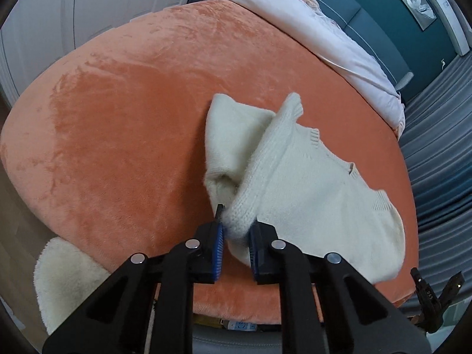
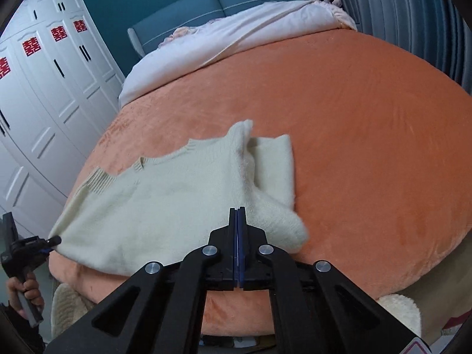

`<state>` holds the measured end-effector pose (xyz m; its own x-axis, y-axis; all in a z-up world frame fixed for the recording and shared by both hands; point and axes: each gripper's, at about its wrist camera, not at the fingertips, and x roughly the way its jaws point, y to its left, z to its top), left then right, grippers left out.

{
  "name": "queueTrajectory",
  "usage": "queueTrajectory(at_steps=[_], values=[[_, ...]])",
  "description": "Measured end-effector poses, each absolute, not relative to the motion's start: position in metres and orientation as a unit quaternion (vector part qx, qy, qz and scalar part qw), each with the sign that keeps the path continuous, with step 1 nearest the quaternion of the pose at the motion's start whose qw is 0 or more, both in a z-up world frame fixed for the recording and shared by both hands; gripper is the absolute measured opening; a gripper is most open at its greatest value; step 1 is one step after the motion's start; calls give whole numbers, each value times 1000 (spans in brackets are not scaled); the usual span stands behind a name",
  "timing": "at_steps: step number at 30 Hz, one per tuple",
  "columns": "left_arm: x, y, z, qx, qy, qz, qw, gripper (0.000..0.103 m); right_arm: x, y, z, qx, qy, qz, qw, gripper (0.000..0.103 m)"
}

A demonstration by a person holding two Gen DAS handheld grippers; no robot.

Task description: Fold small clothes

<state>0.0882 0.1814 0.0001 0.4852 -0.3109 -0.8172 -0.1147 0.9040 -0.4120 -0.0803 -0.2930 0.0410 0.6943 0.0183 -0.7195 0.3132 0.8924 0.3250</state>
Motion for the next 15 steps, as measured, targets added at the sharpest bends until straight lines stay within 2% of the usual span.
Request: queueTrajectory(at_steps=[4,6,7,8,9,10,11,12,15], values=[[88,173,-42,-175,546,-18,819,14,-84,-313,-5,222,447,-122,858,0],[84,172,-44,-184,546,-7,818,19,-86,-312,-16,232,459,-135,847,3],[83,171,-40,-188,540,-10,820,20,-88,-307,-10,241,444,-117,855,8],[83,171,-35,-188,534,-10,824,24,-88,-301,-2,235,429,-106,866,18],[83,170,-31,-187,528,-10,829,37,-84,-294,6,215,421,-99,875,32],[84,169,-28,-184,520,-10,834,44,-79,-287,12,191,416,-96,884,63],[87,168,-28,-176,518,-7,837,56,-73,-279,15,165,409,-95,892,72],[89,165,-29,-169,518,-2,838,62,-64,-273,14,141,407,-97,898,72],[100,155,-41,-161,532,-10,831,61,-33,-270,-13,127,444,-103,881,72]])
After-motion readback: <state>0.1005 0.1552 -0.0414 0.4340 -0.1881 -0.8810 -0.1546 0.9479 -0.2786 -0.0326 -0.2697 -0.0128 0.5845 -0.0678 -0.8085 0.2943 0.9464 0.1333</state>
